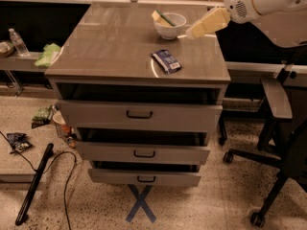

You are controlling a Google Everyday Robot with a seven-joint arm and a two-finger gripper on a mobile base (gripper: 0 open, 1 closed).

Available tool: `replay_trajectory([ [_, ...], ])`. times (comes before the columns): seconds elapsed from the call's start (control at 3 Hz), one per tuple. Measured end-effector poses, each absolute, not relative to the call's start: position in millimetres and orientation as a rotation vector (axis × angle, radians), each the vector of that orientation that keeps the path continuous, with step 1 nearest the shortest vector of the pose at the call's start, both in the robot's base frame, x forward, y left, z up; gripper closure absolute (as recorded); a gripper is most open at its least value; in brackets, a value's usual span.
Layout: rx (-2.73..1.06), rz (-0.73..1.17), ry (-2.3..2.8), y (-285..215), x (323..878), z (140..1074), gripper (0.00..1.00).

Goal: Pick sponge from white bowl and place on counter

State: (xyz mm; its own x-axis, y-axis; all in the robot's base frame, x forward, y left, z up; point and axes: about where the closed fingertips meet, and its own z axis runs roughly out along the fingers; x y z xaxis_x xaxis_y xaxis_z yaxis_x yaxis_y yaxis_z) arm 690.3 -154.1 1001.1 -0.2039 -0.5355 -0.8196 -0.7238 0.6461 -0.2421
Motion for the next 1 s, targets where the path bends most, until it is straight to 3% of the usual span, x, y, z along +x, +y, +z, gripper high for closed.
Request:
replay_trajectory([
  [0.33, -0.965, 0.247, 1.894, -146, 688, 998, 0.00],
  [0.67, -0.895, 0.220, 1.895, -138, 722, 992, 0.00],
  [1.0, -0.887, 0.204, 1.852, -97, 776, 985, 0.00],
])
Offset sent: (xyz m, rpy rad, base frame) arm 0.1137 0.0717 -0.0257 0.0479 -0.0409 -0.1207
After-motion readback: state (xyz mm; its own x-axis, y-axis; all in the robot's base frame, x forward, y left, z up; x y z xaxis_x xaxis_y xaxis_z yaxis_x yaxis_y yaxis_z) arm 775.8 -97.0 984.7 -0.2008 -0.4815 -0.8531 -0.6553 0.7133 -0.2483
